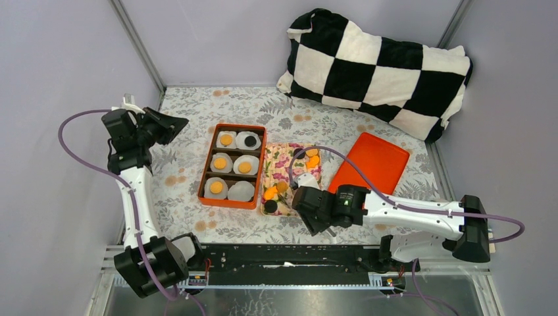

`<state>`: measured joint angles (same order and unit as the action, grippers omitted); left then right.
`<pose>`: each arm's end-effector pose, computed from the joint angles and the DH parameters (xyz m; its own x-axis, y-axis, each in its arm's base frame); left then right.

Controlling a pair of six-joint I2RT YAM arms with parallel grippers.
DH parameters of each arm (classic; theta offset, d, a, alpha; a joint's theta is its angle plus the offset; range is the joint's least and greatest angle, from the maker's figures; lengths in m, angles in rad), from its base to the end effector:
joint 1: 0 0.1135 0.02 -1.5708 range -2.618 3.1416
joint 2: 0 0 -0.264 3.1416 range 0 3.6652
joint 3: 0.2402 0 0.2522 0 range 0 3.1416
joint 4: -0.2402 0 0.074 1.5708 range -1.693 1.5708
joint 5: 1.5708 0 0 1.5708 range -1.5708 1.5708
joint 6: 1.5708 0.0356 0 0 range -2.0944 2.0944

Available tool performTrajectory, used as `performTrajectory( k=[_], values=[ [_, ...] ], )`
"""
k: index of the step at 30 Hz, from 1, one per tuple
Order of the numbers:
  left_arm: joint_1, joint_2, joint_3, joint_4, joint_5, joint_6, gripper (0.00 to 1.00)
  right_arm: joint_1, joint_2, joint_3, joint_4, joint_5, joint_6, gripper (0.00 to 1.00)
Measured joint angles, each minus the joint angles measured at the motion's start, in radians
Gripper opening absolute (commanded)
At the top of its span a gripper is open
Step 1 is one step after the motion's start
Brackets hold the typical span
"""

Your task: Pack the cookies

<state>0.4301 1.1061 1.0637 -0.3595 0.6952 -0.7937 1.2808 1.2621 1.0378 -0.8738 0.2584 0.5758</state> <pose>0.2297 0.0803 0.3594 -0.4030 -0.7872 -0.4667 -0.1023 0.5455 -0.8318 0.0777 0.2286 0.2725 -0.6999 -0.5044 -0.5058 -0.6105 0.7899 0.0571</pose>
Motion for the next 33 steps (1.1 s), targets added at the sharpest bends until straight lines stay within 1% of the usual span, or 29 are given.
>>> performTrajectory(
  k=[7, 15, 24, 27, 28, 30, 31, 33],
  values=[
    [-0.011, -0.012, -0.01, 0.001, 0.0, 0.0, 0.15, 0.066, 0.002, -0.011, -0.005, -0.086, 0.021, 0.52],
    [-0.011, -0.013, -0.014, -0.005, 0.0, 0.012, 0.15, 0.084, 0.118, -0.003, 0.019, -0.103, 0.015, 0.53],
    [-0.011, -0.014, -0.014, -0.006, 0.0, 0.024, 0.15, 0.085, 0.212, 0.111, 0.023, -0.093, -0.004, 0.52],
    [-0.011, -0.014, -0.015, -0.006, 0.0, 0.025, 0.15, 0.085, 0.229, 0.131, 0.018, -0.092, -0.008, 0.45],
    [-0.011, -0.014, -0.015, -0.006, 0.0, 0.026, 0.15, 0.085, 0.239, 0.137, 0.017, -0.092, -0.01, 0.4],
    [-0.011, -0.014, -0.016, -0.006, 0.001, 0.026, 0.15, 0.085, 0.259, 0.145, 0.014, -0.091, -0.013, 0.2],
    [-0.011, -0.014, -0.018, -0.006, 0.001, 0.026, 0.15, 0.085, 0.269, 0.15, 0.005, -0.083, -0.01, 0.16],
    [-0.011, -0.014, -0.022, -0.006, 0.003, 0.026, 0.15, 0.085, 0.281, 0.158, -0.012, -0.061, -0.011, 0.12]
  ],
)
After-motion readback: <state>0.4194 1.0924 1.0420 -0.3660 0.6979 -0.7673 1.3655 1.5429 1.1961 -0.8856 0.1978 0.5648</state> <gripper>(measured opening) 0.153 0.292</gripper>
